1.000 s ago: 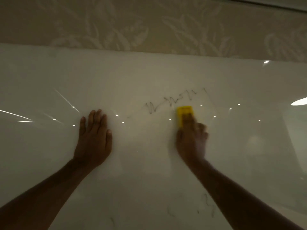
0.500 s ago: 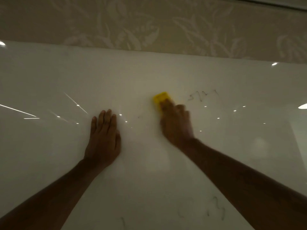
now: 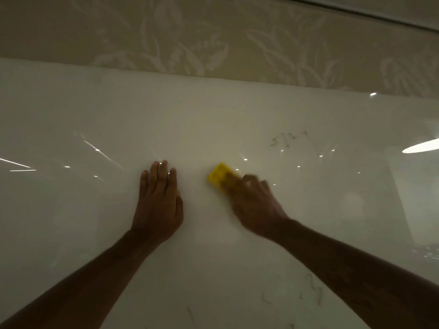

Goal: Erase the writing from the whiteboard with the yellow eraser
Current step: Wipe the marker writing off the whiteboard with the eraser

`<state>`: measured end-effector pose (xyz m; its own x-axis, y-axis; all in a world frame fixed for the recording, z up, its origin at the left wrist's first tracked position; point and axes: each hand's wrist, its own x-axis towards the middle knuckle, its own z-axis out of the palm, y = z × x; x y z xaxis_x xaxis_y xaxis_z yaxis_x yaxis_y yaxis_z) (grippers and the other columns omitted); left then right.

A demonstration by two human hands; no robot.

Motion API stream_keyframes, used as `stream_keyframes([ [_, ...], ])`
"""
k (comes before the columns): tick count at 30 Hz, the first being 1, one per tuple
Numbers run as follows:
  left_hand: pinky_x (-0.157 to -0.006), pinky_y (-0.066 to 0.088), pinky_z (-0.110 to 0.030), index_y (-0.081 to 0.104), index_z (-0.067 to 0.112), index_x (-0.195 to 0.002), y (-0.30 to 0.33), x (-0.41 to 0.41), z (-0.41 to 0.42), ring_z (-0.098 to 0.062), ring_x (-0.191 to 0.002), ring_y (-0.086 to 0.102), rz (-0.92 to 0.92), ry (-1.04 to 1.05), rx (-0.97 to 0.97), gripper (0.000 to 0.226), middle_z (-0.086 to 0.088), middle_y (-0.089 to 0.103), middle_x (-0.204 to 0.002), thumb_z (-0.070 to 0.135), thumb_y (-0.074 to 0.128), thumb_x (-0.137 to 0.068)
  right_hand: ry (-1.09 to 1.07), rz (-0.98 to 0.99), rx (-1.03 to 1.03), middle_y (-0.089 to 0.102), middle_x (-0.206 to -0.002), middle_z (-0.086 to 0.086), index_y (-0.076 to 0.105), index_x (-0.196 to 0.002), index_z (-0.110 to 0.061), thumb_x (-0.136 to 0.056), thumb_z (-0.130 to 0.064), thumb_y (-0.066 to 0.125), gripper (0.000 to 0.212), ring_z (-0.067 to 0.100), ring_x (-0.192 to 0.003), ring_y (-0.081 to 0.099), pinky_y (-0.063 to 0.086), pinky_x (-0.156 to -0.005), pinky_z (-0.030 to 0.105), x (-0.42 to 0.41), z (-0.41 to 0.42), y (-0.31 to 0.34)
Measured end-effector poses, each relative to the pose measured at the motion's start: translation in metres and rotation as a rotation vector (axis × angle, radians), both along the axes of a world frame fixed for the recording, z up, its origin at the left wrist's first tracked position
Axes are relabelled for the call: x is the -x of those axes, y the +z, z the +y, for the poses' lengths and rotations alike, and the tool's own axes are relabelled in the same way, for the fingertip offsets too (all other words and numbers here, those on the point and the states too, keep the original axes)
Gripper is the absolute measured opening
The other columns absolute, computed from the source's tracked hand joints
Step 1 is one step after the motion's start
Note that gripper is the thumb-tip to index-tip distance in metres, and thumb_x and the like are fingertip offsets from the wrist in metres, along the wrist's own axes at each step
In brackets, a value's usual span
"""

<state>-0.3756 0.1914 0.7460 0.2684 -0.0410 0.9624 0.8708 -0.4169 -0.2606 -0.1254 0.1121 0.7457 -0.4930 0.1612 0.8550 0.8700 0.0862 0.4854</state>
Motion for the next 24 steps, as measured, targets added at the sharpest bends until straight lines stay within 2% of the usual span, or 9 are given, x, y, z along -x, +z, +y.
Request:
stream_keyframes([
  [2,-0.122,0.023,-0.068,0.046,-0.014,-0.144,0.001,-0.004,0.0,-0.055,-0.147,0.033,-0.011,0.017,0.008,0.06,-0.036,0.04,-0.155,0.018,0.038,-0.094,-0.044,-0.316,0.012,0.028,-0.164,-0.009,0.032,-0.154,-0.036,-0.098,-0.027,0.046,0.059,0.03,-0.106,0.054,0.047,-0.075,0.038,-0.011,-0.004,-0.009],
  [4,-0.122,0.022,-0.068,0.046,-0.014,-0.144,0.002,-0.008,-0.001,-0.054,-0.147,0.032,-0.025,0.026,0.023,0.06,-0.036,0.04,-0.155,0.021,0.038,-0.095,-0.091,-0.241,-0.015,0.025,-0.165,-0.011,0.03,-0.155,-0.039,-0.096,-0.028,0.045,0.062,0.029,-0.111,0.053,0.046,-0.079,0.039,-0.033,-0.006,0.011],
  [9,-0.122,0.023,-0.068,0.048,-0.012,-0.145,0.003,-0.025,-0.005,-0.054,-0.148,0.032,0.075,0.024,0.018,0.062,-0.035,0.038,-0.157,0.026,0.035,-0.098,-0.068,0.957,-0.071,0.029,-0.162,0.0,0.028,-0.156,-0.028,-0.097,-0.02,0.048,0.063,0.041,-0.123,0.043,0.037,-0.097,0.049,-0.116,-0.01,0.068],
  [11,-0.122,0.024,-0.067,0.047,-0.012,-0.146,0.004,-0.034,-0.007,-0.053,-0.149,0.032,0.105,0.016,0.015,0.061,-0.034,0.038,-0.158,0.026,0.035,-0.099,-0.101,1.134,-0.041,0.025,-0.164,-0.001,0.027,-0.155,-0.029,-0.098,-0.02,0.044,0.061,0.041,-0.125,0.041,0.035,-0.099,0.049,-0.129,-0.013,0.081],
  [14,-0.122,0.024,-0.067,0.047,-0.011,-0.146,0.007,-0.051,-0.009,-0.053,-0.149,0.032,0.105,0.017,0.007,0.06,-0.033,0.039,-0.158,0.026,0.036,-0.1,-0.079,0.882,-0.045,0.035,-0.159,0.003,0.032,-0.153,-0.029,-0.095,-0.019,0.049,0.062,0.039,-0.114,0.046,0.036,-0.087,0.042,-0.113,-0.009,0.08],
  [17,-0.121,0.026,-0.067,0.047,-0.011,-0.146,0.012,-0.071,-0.012,-0.054,-0.147,0.034,0.096,0.024,0.007,0.062,-0.034,0.04,-0.157,0.027,0.036,-0.099,-0.03,0.124,-0.008,0.018,-0.167,-0.011,0.022,-0.158,-0.039,-0.093,-0.025,0.052,0.072,0.03,-0.109,0.047,0.042,-0.083,0.04,-0.088,-0.008,0.052],
  [19,-0.121,0.026,-0.067,0.047,-0.011,-0.146,0.016,-0.084,-0.013,-0.053,-0.148,0.034,0.094,0.028,0.003,0.062,-0.033,0.04,-0.157,0.028,0.035,-0.099,-0.098,-0.155,-0.003,0.012,-0.168,-0.014,0.016,-0.158,-0.042,-0.097,-0.031,0.049,0.071,0.026,-0.113,0.045,0.045,-0.084,0.038,-0.097,-0.008,0.054],
  [20,-0.121,0.026,-0.067,0.047,-0.011,-0.146,0.017,-0.09,-0.013,-0.053,-0.148,0.034,0.092,0.026,-0.001,0.062,-0.034,0.04,-0.157,0.028,0.035,-0.1,-0.134,-0.093,-0.017,0.011,-0.168,-0.014,0.015,-0.158,-0.042,-0.097,-0.031,0.048,0.071,0.026,-0.114,0.045,0.043,-0.085,0.039,-0.108,-0.005,0.064],
  [24,-0.121,0.025,-0.067,0.046,-0.011,-0.146,0.017,-0.105,-0.013,-0.052,-0.148,0.033,0.091,0.021,-0.005,0.062,-0.033,0.04,-0.157,0.027,0.034,-0.1,-0.095,0.744,-0.086,0.026,-0.163,-0.004,0.029,-0.156,-0.028,-0.097,-0.021,0.048,0.062,0.039,-0.117,0.045,0.038,-0.089,0.045,-0.168,-0.005,0.1],
])
